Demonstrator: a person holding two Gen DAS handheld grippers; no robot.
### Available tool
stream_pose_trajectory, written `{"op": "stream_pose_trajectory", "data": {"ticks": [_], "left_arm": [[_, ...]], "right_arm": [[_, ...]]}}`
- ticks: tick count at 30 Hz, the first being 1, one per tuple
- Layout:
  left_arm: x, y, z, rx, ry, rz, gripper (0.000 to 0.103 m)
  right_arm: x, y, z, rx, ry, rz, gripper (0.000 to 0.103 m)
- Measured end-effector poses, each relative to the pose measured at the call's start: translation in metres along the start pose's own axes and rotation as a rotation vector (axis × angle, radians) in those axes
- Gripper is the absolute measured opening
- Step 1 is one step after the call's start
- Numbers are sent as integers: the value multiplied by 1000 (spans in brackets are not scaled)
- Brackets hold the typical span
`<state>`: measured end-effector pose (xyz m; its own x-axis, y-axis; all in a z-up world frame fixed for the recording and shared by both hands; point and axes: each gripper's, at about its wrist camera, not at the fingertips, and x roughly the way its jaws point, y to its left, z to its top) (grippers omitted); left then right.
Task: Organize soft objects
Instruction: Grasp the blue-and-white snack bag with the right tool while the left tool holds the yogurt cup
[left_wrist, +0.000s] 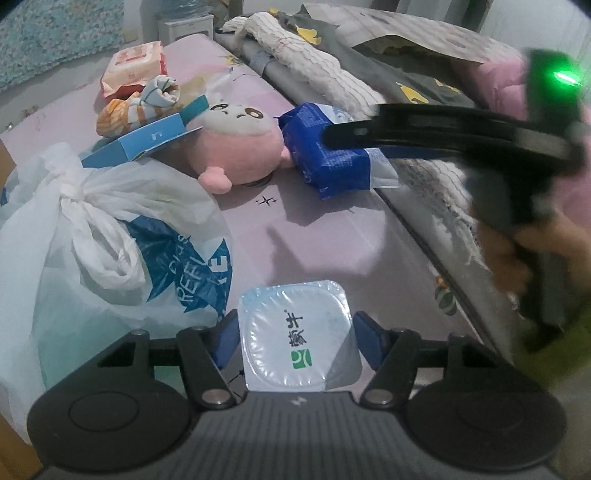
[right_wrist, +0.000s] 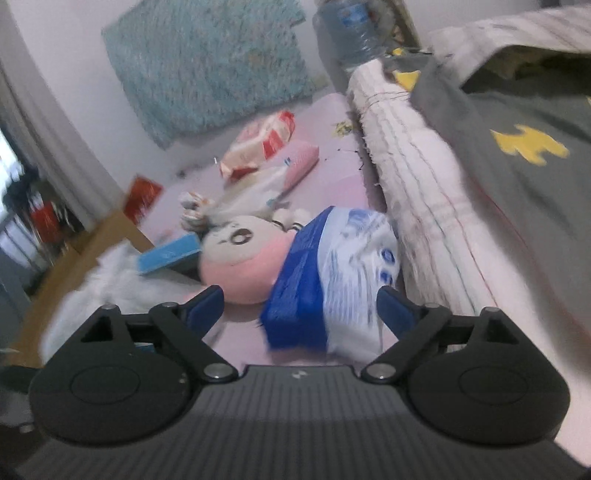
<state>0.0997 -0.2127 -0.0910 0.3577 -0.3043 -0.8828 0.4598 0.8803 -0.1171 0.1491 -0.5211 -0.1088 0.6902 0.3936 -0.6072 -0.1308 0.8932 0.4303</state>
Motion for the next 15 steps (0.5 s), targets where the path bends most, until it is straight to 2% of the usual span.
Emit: {"op": "stream_pose_trajectory", "data": {"ticks": [3, 6, 9, 10, 15], "left_arm": [[0, 3, 0, -12, 0, -11, 66], [0, 5, 0, -16, -3, -18, 66], [1, 6, -1, -18, -5, -21, 66], [0, 6, -1, -19, -6, -22, 66], [0, 7, -2, -19, -6, -26, 66]], "right_arm": [[34, 4, 10, -61, 57, -67, 98], [55, 5, 11, -95, 80, -126, 99], [62, 4, 6, -103, 79, -158, 90], [59, 6, 4, -107, 74, -164, 83], [29, 4, -16, -70, 120, -136, 80]]}}
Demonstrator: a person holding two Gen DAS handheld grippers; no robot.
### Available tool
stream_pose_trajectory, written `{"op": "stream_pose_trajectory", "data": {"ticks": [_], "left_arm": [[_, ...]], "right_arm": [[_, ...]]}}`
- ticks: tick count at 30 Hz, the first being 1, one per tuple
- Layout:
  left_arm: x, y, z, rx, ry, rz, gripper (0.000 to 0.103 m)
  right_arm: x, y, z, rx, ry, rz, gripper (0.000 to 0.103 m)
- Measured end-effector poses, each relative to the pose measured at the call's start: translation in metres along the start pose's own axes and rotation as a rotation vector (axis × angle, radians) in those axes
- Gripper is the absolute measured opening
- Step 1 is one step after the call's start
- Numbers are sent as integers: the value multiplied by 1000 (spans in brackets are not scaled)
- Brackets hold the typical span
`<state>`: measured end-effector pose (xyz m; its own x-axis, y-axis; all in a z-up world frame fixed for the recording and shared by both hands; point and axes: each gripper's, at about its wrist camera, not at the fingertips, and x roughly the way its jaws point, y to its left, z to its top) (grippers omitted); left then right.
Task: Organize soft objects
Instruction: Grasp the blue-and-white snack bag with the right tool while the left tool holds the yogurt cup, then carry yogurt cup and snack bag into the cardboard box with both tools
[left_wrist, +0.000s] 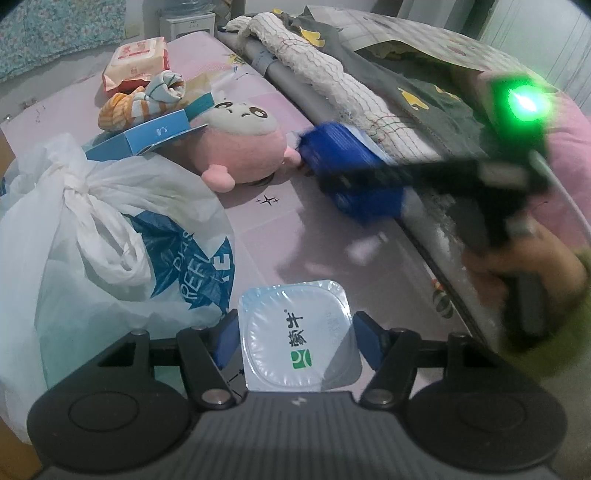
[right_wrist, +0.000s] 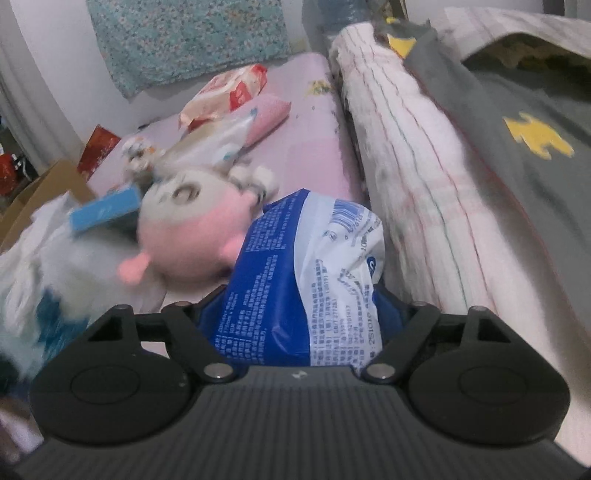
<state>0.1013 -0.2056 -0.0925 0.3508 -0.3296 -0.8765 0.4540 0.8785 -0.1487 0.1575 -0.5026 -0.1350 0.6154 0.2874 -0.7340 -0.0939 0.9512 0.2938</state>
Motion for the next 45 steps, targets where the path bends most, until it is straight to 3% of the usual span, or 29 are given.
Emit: {"op": "stream_pose_trajectory", "data": {"ticks": [8, 11, 16, 18, 21, 25, 31, 39, 45], "left_arm": [[0, 0, -2, 8, -3, -2, 66], [0, -1, -2, 13, -8, 0, 66], [-1, -3, -3, 24, -13, 7, 66], [-1, -3, -3, 20, -12, 7, 66], [-4, -2, -3, 9, -7, -12, 66], [-13, -8, -4, 19, -33, -17, 66], [-46, -13, -5, 18, -96, -30, 66], [-128, 0, -7, -36, -247, -57, 66], [-190, 25, -10, -87, -363, -25, 66]], "right_arm": [[-66, 9, -74, -42, 103, -2, 85], [-73, 7, -80, 1, 107, 12, 91], [-51, 5, -77, 36, 104, -24, 95], [-44, 10, -79, 5, 92, -63, 93], [-52, 15, -83, -14, 55, -88, 78], [-71, -6, -92, 124, 20, -20, 71], [-106, -10, -103, 236, -72, 74, 71], [-156, 30, -86, 197, -178, 179, 71], [-179, 81, -52, 107, -240, 321, 71]]}}
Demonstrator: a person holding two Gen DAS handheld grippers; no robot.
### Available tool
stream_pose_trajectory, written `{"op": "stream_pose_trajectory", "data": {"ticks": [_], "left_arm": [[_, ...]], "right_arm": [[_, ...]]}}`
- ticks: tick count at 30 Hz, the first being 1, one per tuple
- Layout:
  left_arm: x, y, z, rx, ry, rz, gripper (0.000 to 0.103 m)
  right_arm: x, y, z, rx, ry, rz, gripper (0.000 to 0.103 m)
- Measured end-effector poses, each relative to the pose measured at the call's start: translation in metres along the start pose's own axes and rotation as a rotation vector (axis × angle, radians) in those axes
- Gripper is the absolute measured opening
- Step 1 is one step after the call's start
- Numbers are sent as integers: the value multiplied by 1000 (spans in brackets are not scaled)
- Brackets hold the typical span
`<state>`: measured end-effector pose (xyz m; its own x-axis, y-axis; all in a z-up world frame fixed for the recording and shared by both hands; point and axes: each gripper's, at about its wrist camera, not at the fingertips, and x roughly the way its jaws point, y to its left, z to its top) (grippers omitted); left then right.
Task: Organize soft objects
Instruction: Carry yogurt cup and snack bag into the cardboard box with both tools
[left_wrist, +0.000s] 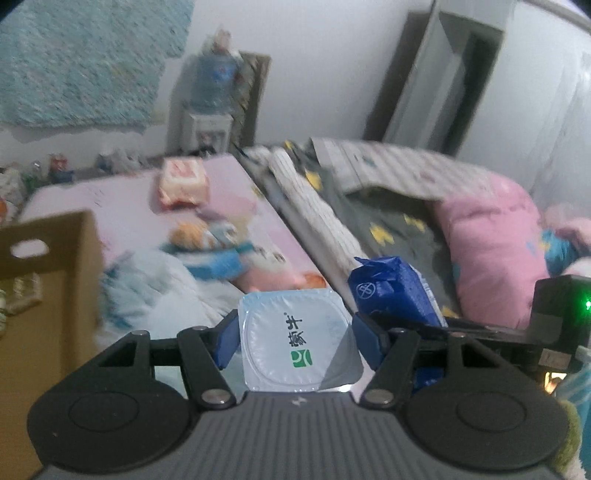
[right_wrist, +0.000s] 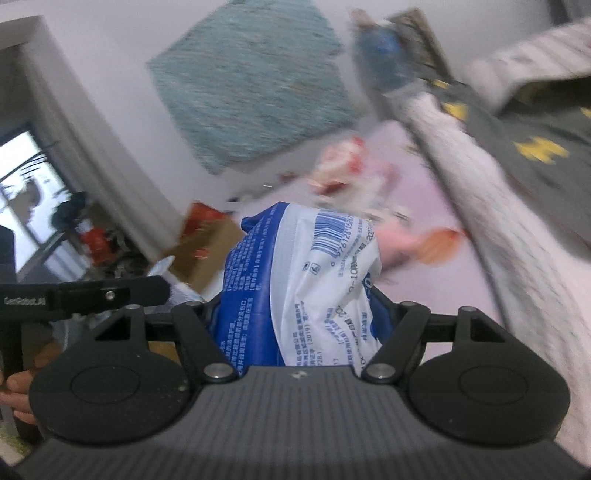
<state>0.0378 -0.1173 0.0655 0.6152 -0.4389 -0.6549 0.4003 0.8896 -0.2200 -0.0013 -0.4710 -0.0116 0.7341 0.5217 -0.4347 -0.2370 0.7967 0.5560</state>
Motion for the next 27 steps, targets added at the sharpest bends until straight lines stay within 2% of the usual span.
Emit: {"op": "stream_pose_trajectory", "data": {"ticks": [8, 11, 15, 22, 27], "left_arm": [[-45, 52, 14, -87, -79, 104, 64], [-52, 79, 15, -135, -90, 155, 64], [-55, 122, 16, -209, -81, 194, 63], [-59, 195, 14, -307, -85, 268, 63], [-63, 244, 15, -374, -105, 355, 63]], "right_arm": [[54, 84, 36, -85, 45, 217, 70], [86, 110, 45, -107, 87, 232, 70], [136, 132, 51, -84, 183, 276, 70], [216, 179, 51, -137, 321, 276, 70], [277, 212, 66, -194, 388, 247, 70]]}}
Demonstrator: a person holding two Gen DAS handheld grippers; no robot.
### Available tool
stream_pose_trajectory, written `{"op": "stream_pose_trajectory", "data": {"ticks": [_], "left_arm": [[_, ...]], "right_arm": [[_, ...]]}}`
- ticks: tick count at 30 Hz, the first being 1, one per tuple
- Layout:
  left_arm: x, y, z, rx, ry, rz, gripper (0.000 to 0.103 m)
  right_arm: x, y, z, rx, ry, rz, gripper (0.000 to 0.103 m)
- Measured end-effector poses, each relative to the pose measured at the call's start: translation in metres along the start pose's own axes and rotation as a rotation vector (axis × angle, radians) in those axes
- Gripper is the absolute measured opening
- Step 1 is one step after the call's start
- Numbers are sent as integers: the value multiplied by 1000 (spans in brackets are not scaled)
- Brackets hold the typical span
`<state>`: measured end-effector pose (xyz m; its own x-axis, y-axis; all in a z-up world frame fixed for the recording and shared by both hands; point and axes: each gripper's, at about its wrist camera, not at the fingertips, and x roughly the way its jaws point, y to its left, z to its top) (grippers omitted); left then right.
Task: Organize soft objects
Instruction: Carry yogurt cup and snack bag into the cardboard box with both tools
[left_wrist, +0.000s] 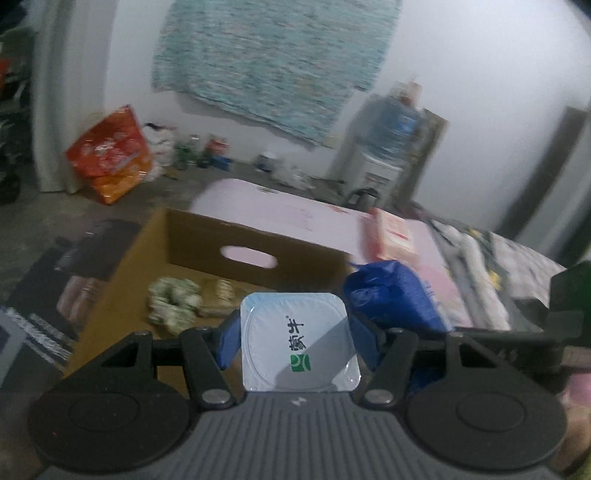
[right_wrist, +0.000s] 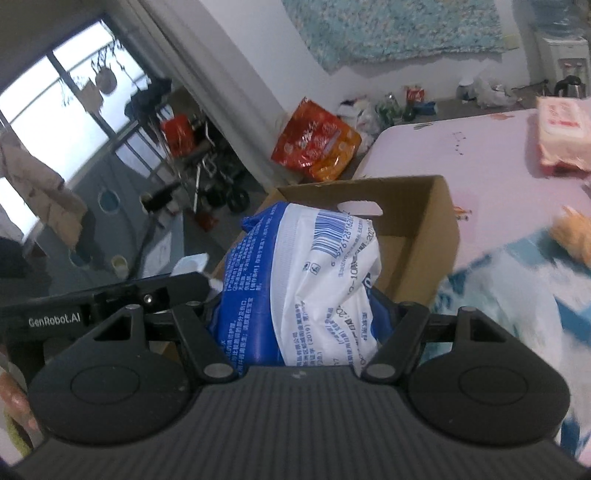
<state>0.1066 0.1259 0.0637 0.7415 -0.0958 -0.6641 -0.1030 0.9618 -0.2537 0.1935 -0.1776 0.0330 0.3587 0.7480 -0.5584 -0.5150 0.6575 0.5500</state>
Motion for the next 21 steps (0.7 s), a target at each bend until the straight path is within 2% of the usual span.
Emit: {"op": "stream_pose_trajectory", "data": {"ticks": [4, 8, 12, 17, 21], "left_arm": [[15, 29, 9, -45, -2, 63, 63], [27, 51, 13, -71, 10, 92, 63], [43, 65, 12, -97, 39, 91, 63], [59, 79, 9, -114, 74, 102, 63], [67, 86, 6, -128, 100, 115, 63]], "right_arm": [[47, 9, 40, -12, 61, -42, 70], [102, 20, 64, -41, 143, -154, 70], [147, 11, 71, -17, 206, -276, 70], [197, 1, 76, 1, 220, -399, 72], [231, 6, 73, -81, 208, -491, 79]]}}
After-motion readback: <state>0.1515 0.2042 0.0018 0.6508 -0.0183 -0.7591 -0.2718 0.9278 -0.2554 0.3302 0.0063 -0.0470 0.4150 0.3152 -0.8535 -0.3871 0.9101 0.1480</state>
